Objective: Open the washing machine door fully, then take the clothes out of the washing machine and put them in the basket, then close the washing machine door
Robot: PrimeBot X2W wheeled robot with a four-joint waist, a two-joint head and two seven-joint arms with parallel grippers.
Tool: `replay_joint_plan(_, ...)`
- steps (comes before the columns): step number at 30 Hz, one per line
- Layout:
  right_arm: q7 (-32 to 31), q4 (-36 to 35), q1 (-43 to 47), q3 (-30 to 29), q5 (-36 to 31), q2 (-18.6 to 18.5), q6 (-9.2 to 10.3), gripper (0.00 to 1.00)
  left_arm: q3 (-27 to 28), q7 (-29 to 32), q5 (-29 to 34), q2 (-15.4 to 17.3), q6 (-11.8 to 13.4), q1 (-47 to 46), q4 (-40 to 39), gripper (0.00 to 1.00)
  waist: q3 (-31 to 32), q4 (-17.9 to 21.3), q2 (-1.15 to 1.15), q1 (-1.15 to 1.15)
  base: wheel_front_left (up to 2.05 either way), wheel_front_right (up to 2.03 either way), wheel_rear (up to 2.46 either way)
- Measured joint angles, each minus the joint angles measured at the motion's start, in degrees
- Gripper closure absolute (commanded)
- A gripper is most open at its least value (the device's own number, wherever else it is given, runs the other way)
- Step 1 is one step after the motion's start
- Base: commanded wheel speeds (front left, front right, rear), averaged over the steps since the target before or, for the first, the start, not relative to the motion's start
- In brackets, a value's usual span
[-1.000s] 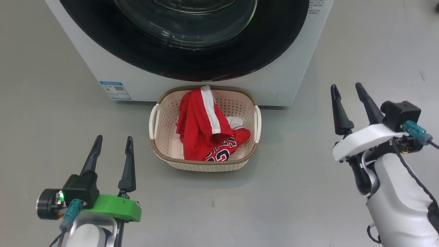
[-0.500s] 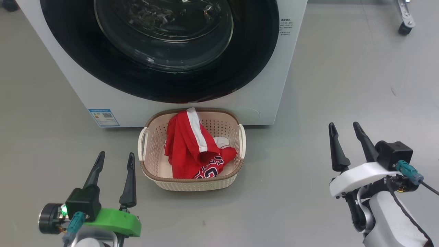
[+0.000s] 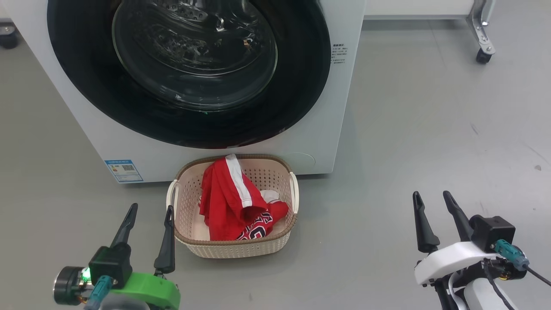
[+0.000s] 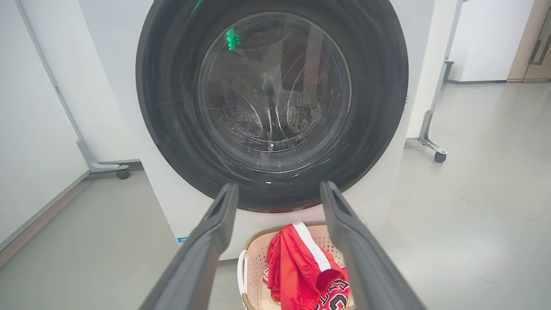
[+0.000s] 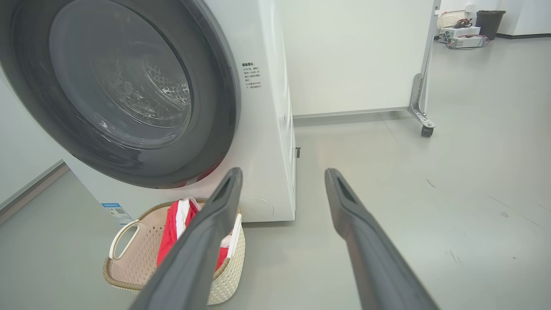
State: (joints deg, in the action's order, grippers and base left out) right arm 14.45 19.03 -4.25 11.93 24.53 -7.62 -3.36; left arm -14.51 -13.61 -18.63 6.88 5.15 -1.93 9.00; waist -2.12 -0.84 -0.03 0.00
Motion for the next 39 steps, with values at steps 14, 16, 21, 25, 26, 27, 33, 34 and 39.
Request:
replay_joint_plan(14, 0.0, -3.6, 4.0, 0.1, -0.6, -0.1, 1.16, 0.0, -0.1, 1.0, 0.0, 0.2, 0.0, 1.8, -0.7, 0.0, 1.7, 0.2, 0.0, 0.0, 0.0, 0.0, 0.0)
replay_joint_plan(16, 0.0, -4.3, 4.3, 0.1, -0.8, -0.2, 1.54, 0.0, -0.2, 1.2, 0.0, 0.2, 0.0, 1.9, -0.8, 0.0, 1.7, 0.2, 0.0, 0.0, 0.0, 0.0, 0.0)
replay_joint_plan(21, 0.0, -5.3, 5.2, 0.1, -0.9, -0.2, 1.92, 0.0, -0.3, 1.5, 0.0, 0.6, 0.0, 2.0, -1.2, 0.0, 1.8, 0.1, 0.0, 0.0, 0.0, 0.0, 0.0)
replay_joint_plan(25, 0.0, -6.1, 5.9, 0.1, -0.9, -0.2, 2.08, 0.0, -0.3, 1.8, 0.0, 0.9, 0.0, 2.2, -1.6, 0.0, 1.8, 0.0, 0.0, 0.0, 0.0, 0.0, 0.0)
replay_joint_plan(26, 0.0, -6.2, 6.0, 0.1, -0.9, -0.2, 2.08, 0.0, -0.3, 1.9, 0.0, 0.9, 0.0, 2.2, -1.8, 0.0, 1.8, 0.0, 0.0, 0.0, 0.0, 0.0, 0.0)
replay_joint_plan(27, 0.0, -6.4, 6.0, 0.1, -0.9, -0.2, 2.09, 0.0, -0.3, 1.9, 0.0, 0.9, 0.0, 2.2, -1.8, 0.0, 1.8, 0.0, 0.0, 0.0, 0.0, 0.0, 0.0)
replay_joint_plan(33, 0.0, -7.4, 6.4, 0.1, -0.9, -0.4, 2.5, 0.0, -0.3, 2.1, 0.0, 1.0, 0.0, 2.3, -2.1, 0.0, 1.8, 0.1, 0.0, 0.0, 0.0, 0.0, 0.0)
replay_joint_plan(34, 0.0, -7.6, 6.6, 0.1, -0.9, -0.5, 2.5, 0.0, -0.3, 2.3, 0.0, 1.0, 0.0, 2.4, -2.2, 0.0, 1.8, 0.1, 0.0, 0.0, 0.0, 0.0, 0.0)
replay_joint_plan(39, 0.0, -8.2, 7.1, 0.1, -1.0, -0.6, 2.54, 0.0, -0.3, 2.4, 0.0, 1.0, 0.0, 2.5, -2.4, 0.0, 1.8, 0.1, 0.0, 0.0, 0.0, 0.0, 0.0)
